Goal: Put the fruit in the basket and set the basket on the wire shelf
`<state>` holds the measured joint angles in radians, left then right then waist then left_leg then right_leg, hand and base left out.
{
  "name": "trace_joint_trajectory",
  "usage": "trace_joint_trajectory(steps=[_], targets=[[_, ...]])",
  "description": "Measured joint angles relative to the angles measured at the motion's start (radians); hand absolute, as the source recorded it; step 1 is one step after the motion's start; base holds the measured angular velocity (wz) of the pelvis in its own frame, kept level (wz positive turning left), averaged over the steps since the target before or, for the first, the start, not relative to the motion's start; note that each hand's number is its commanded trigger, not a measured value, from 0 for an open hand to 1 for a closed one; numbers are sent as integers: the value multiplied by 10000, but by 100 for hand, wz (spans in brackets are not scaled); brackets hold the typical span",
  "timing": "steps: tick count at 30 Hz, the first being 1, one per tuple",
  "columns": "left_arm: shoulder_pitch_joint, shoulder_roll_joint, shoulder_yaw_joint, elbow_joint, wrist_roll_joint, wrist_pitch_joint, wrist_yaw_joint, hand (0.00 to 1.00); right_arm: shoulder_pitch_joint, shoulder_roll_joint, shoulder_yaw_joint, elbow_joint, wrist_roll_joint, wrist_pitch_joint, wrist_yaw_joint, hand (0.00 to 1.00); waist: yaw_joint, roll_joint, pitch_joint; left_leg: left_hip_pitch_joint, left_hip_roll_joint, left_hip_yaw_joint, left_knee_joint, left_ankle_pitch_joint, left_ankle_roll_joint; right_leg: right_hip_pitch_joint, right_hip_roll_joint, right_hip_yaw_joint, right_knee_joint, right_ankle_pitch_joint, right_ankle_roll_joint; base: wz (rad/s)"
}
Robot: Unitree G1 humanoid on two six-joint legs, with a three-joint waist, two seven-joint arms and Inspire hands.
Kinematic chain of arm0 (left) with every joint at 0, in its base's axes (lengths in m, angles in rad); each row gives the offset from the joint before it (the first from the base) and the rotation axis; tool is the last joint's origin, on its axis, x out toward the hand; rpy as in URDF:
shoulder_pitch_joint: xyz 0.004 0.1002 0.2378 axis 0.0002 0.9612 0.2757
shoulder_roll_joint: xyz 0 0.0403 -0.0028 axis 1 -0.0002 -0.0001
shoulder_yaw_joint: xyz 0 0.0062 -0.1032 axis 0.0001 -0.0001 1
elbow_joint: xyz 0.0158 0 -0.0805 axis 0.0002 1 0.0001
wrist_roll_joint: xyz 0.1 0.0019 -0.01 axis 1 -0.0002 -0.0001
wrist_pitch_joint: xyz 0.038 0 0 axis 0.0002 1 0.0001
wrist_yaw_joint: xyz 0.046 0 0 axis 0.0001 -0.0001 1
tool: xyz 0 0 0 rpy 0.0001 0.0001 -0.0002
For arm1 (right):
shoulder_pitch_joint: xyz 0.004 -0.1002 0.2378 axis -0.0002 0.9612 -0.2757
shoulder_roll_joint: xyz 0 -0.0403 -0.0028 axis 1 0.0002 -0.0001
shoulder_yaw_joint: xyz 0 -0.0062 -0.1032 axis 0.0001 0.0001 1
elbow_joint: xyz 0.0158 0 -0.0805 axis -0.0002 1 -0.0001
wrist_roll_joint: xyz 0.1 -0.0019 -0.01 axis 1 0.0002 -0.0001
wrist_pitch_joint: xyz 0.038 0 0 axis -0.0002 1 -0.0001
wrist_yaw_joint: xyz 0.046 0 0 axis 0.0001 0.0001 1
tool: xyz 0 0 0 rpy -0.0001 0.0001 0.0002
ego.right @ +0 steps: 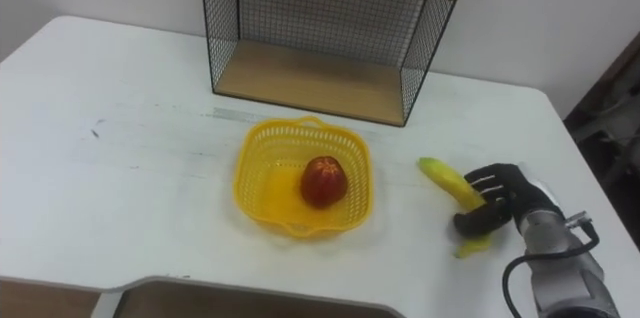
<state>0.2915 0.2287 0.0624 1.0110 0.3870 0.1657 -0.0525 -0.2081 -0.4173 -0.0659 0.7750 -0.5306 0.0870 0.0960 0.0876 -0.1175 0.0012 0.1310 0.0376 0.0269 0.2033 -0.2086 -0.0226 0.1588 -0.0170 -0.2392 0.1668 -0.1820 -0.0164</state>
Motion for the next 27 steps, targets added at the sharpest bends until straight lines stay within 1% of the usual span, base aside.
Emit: trace_joint_trajectory(steps=[2, 6, 10, 17, 22, 23, 25, 27], targets=[[0, 49, -34, 1, 1, 1, 0, 0, -16, -10, 53, 1, -114, 112, 5, 100, 16, -46, -11, -7, 0, -25, -8, 0, -1, 8, -3, -52, -17, -2, -2, 2], [-85, 70, -60, 17, 6, 0, 1, 0, -10, -2, 63, 7, -120, 128, 113, 100, -2, -108, -17, -13, -16, -23, -12, -1, -1, 37, -2, -33, -112, -2, -1, 0], [-226, 86, -62, 35, 8, 0, 1, 0, -9, 3, 62, 4, -120, 183, 113, 100, 16, -109, -16, -10, -18, -26, -12, -2, -2, 35, 3, -11, -144, -3, 0, 0], [-217, 119, -68, 35, 90, 1, 1, 0, -2, 3, 52, -2, -42, 199, 148, 100, 14, -91, -16, -9, -11, -47, 0, -5, -7, 40, 15, -5, -122, 5, -8, 0], [-256, 134, -87, 32, 91, -13, 3, 0, -3, 1, 41, -56, 247, 144, 87, 100, 6, -10, -12, -14, -4, -47, -18, -8, -9, -8, 29, 78, -132, 9, -9, -3], [-265, 133, -85, 31, 91, -12, 5, 0, -2, 2, 21, -102, 406, 144, 48, 100, 1, 30, -20, -10, 4, -22, -22, -9, -9, -12, 37, 113, -132, 13, -10, -7], [-341, 136, -86, 35, 89, -7, 13, 0, 18, 4, 59, -416, 681, 236, 17, 100, -28, 97, -7, -30, 11, 48, -63, -15, -13, -42, 40, 125, -120, 14, -9, -4], [-508, 130, -88, 36, 83, -18, 24, 0, 103, 6, 128, -997, 797, 264, 97, 100, -18, 213, -22, -123, 23, 141, -73, -13, -12, -188, 41, 174, -5, 18, -15, -7]])
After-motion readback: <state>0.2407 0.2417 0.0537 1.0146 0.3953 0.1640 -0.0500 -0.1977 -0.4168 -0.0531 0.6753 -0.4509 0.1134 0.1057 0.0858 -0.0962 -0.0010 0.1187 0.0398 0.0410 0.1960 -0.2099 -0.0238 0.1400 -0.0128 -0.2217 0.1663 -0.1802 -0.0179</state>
